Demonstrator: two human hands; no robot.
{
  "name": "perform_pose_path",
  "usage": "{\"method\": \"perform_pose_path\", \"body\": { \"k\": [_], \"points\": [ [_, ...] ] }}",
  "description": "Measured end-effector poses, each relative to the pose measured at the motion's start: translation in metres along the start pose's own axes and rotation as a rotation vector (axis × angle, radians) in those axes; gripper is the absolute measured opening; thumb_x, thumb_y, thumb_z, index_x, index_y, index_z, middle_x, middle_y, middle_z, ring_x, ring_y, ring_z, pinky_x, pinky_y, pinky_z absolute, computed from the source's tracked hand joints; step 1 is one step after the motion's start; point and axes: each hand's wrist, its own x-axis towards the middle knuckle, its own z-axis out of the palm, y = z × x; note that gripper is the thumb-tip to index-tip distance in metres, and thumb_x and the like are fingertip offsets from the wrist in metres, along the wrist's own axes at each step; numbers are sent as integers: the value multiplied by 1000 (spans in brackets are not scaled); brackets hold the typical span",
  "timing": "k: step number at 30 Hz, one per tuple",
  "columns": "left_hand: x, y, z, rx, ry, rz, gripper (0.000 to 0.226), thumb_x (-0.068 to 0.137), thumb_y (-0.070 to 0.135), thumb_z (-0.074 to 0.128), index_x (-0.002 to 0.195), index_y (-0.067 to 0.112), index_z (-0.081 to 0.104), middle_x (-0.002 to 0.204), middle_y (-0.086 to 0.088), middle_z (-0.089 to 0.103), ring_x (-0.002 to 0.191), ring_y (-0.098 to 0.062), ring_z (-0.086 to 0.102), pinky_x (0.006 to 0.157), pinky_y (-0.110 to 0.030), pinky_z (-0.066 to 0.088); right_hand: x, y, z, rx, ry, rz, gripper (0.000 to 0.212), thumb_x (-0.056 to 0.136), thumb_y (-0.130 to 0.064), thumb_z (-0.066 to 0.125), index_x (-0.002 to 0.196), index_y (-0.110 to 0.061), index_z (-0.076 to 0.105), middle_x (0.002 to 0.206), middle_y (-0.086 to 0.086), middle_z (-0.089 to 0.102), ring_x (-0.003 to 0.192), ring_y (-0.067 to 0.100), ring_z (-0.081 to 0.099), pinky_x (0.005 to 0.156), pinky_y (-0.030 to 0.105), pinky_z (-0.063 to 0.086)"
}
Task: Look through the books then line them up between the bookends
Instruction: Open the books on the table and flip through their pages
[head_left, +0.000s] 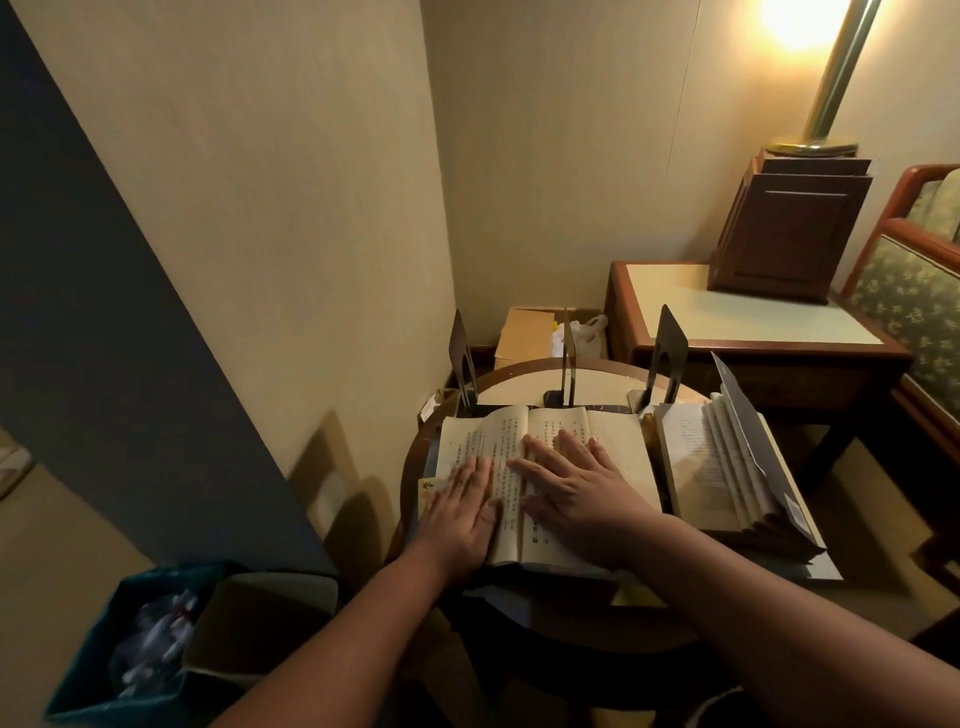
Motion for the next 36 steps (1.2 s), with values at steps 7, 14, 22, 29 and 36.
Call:
{"method": "perform_pose_path", "body": {
  "k": [7,14,22,29,36],
  "points": [
    [63,7,-19,-54,-54,-98,68,100,59,10,156,27,-11,165,4,-11,151,-18,-12,119,-46,-8,-1,-1,1,20,-1,4,57,97,-70,13,149,-60,-7,162,-22,-20,146,20,-31,118,49,-19],
    [57,9,-11,-173,11,-23,62,103,52,12,156,30,-12,165,7,-11,151,-16,-11,121,-44,-9,-1,1,2,24,7,3,57,98,-70,13,149,-60,-8,161,-23,-20,146,18,-31,120,49,-18],
    [-15,-15,18,-53,54,137,81,81,79,-9,150,38,-21,159,16,-27,145,-1,-27,123,-41,-8,3,4,5,18,21,-6,57,97,-71,14,149,-61,-5,161,-25,-19,147,16,-29,121,50,-15],
    [-18,-14,11,-66,7,131,79,83,77,-7,151,39,-19,160,18,-25,145,-1,-25,123,-42,-7,2,6,5,31,28,-8,57,97,-70,15,149,-61,-5,161,-25,-19,147,15,-29,120,47,-17],
    [40,2,-8,-143,-13,-34,62,101,56,9,153,35,-16,164,10,-15,151,-16,-13,122,-50,-4,1,6,3,19,19,-7,57,97,-70,11,150,-60,-6,161,-25,-20,147,15,-31,120,46,-18]
  ]
}}
